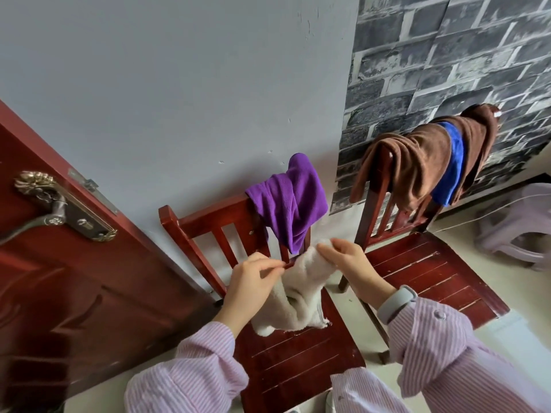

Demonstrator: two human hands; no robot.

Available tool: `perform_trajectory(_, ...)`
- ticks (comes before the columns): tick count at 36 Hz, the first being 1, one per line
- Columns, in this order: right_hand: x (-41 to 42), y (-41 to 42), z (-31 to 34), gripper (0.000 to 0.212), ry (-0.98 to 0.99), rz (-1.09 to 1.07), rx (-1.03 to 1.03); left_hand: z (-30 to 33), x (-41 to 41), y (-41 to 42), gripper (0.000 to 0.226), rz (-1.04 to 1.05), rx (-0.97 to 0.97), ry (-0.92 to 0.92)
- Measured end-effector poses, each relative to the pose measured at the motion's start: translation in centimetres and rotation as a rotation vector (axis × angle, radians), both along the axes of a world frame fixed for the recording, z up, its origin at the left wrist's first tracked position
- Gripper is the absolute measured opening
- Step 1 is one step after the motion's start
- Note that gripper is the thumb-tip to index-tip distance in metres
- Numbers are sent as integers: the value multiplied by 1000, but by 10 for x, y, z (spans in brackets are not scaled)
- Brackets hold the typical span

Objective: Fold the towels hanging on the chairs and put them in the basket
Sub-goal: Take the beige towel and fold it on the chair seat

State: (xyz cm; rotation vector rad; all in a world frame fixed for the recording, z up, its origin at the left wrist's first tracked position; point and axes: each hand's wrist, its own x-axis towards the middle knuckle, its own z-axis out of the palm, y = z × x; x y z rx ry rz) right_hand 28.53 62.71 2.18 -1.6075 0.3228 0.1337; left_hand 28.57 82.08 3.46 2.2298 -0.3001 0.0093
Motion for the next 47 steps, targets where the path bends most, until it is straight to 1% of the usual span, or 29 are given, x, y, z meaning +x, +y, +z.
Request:
perform_trajectory(2, 2, -9, -8, 27, -11, -76, -187, -2, 2, 14, 18, 41, 12, 22)
perform_trajectory(6, -4, -32, -18, 23, -43, -268, -434, -7, 4, 51, 24, 171, 36, 48)
perform_trajectory(9, -9, -49, -22, 24, -41, -400, -527, -12, 4, 77, 25, 255, 57, 26)
perform_trajectory(11, -9, -55, -24, 28, -33, -423, -558, -13, 6, 86, 23, 283, 69, 10)
perform_trajectory(14, -3, -57, -24, 29, -14, -389, -581, -15, 10, 88, 21, 289, 125, -14)
perform_trajectory(16, 2, -57, -22, 26, 18, -383, -526, -14, 13, 86, 18, 298, 163, -10)
perform_trajectory(18, 6, -58, -20, 31, 49, -377, -445, -14, 16, 85, 15, 311, 151, 20)
perform_trajectory(20, 8, -61, -18, 35, 66, -333, -364, -14, 18, 85, 13, 330, 72, 107)
perform_trajectory(23, 7, -68, -17, 31, 95, -133, -323, -14, 19, 87, 11, 396, -180, 291)
perform_trajectory(24, 7, -70, -17, 31, 105, -61, -348, -14, 20, 88, 12, 421, -250, 330)
perform_trajectory(26, 6, -73, -19, 29, 96, 43, -482, -14, 20, 89, 13, 467, -333, 378)
perform_trajectory(29, 8, -73, -20, 26, 34, 104, -730, -14, 21, 92, 17, 471, -335, 437)
perform_trajectory(31, 10, -71, -17, 24, 4, 105, -810, -16, 22, 93, 26, 422, -294, 492)
perform_trajectory(33, 10, -70, -15, 21, -36, 94, -835, -19, 22, 93, 36, 359, -262, 552)
perform_trajectory(35, 9, -70, -14, 19, -67, 68, -824, -21, 22, 93, 40, 315, -271, 633)
perform_trajectory(36, 8, -70, -14, 19, -75, 49, -807, -22, 22, 93, 37, 304, -289, 671)
perform_trajectory(38, 8, -70, -15, 18, -82, 21, -765, -23, 18, 93, 23, 317, -328, 708)
perform_trajectory(40, 7, -71, -17, 20, -79, 20, -743, -26, 15, 93, 15, 361, -319, 685)
perform_trajectory(42, 6, -71, -18, 22, -67, 32, -735, -30, 12, 93, 10, 346, -187, 600)
perform_trajectory(45, 4, -72, -20, 24, -56, 53, -736, -36, 7, 94, 10, 292, 5, 444)
perform_trajectory(47, 3, -71, -21, 25, -55, 59, -747, -38, 5, 93, 11, 315, 26, 369)
